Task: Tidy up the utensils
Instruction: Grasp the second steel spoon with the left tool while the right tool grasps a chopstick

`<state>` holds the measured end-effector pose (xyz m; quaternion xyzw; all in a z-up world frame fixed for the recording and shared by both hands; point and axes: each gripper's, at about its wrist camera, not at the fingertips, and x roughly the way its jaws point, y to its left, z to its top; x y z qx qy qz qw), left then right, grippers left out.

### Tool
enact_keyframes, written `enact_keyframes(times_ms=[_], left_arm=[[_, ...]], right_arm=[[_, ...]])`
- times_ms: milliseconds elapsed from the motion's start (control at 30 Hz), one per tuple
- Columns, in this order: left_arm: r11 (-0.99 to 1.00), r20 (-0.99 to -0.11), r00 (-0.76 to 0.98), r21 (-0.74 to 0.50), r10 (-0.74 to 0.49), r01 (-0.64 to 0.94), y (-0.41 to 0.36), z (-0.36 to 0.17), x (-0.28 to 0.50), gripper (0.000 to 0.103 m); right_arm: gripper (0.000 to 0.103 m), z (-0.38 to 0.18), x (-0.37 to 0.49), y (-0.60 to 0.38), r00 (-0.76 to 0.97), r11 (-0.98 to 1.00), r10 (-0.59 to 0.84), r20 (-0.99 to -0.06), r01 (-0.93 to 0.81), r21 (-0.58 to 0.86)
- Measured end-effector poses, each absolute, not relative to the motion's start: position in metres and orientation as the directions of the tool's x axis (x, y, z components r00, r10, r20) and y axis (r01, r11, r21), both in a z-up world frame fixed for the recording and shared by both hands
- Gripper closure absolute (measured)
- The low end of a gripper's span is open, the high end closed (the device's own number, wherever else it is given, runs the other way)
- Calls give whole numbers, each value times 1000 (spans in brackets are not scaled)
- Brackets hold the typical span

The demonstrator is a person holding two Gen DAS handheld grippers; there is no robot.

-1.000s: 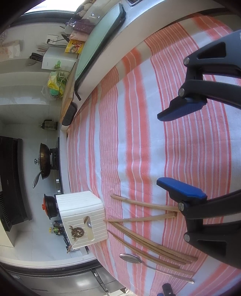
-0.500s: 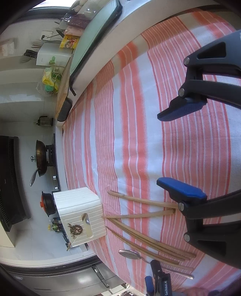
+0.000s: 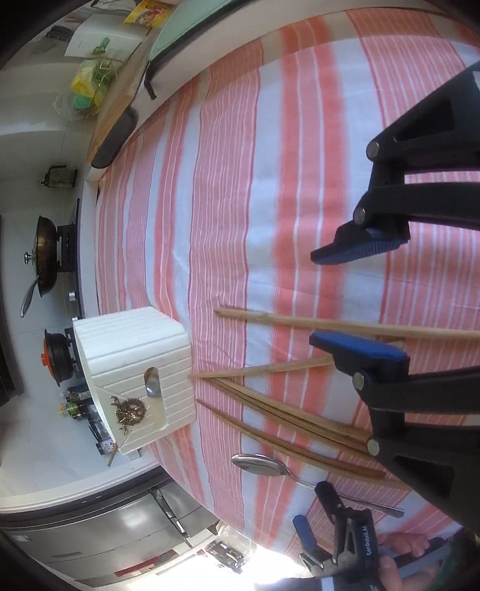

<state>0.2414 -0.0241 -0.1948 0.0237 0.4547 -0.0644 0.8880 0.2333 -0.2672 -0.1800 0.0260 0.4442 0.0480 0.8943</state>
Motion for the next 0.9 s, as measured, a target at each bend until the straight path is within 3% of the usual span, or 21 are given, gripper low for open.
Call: enact_keyframes(times_ms=[133,233,367,733,900], left_arm=[[991,-811,578,-17,-93,136,-24,-195,241,0],[990,-811,578,-19,-95,136,-24,-195,241,0],[985,-815,570,-7,-105,170,-22,-194,241,0],[973,-844,523,4,-121,232,1,-193,246,0],[952,-873,466,5,-145,307,-6,-191,251,0]], right_arm=[[83,-190,252,-255,547,989,145,-825,-116,97],[93,-196,258,-244,519,988,80,-851,-156,-2],[96,-195,254,-251,503,992,28,-864,-121,-39],[93,-191,240,-273,476,990,60,-878,-139,-8],[81,-189,246,-265,424,976,72,-903,-216,-24]])
